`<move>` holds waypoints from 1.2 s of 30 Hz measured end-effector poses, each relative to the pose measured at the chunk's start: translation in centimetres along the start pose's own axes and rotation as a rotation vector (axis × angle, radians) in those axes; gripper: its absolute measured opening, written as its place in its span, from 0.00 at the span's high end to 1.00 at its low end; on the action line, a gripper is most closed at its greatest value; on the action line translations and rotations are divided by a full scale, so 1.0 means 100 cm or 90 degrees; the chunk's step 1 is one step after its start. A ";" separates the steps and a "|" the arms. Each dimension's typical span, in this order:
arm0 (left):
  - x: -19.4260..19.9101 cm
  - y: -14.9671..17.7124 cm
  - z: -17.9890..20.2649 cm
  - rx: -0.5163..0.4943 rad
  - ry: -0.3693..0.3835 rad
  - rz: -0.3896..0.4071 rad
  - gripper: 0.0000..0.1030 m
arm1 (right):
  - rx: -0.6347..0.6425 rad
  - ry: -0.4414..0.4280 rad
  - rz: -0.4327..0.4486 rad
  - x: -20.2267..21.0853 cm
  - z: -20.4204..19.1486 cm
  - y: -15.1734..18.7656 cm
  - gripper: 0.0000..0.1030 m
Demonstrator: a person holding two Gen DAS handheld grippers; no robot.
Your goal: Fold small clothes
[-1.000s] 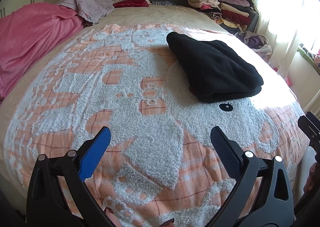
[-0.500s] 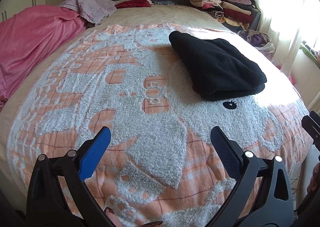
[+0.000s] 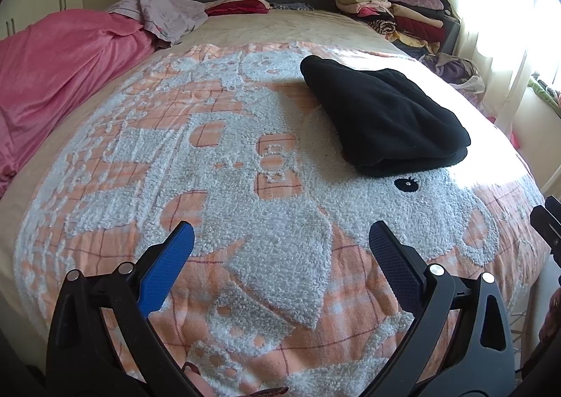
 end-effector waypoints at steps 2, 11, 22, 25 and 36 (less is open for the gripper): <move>0.000 0.000 0.000 0.000 -0.002 0.000 0.09 | 0.001 0.002 0.001 0.000 0.000 0.000 0.04; 0.000 0.001 -0.002 0.002 -0.008 0.000 0.09 | 0.000 0.006 0.003 0.003 0.003 0.001 0.04; 0.000 0.002 -0.003 0.007 -0.013 -0.002 0.09 | -0.001 0.007 0.002 0.003 0.005 0.001 0.04; 0.000 0.002 -0.004 0.007 -0.012 -0.003 0.09 | -0.001 0.008 -0.001 0.002 0.004 0.001 0.04; 0.001 0.004 -0.004 0.007 -0.014 -0.005 0.09 | 0.000 0.009 -0.003 0.001 0.003 0.003 0.04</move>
Point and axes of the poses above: each gripper's, at about its wrist camera, not at the fingertips, and x roughly against the way its jaws point, z to its right, y to its underside, the point moved 4 cm from there along -x, roughly the way its jaws point, and after that the axes turned 3 degrees about -y, right-handed, at the moved point
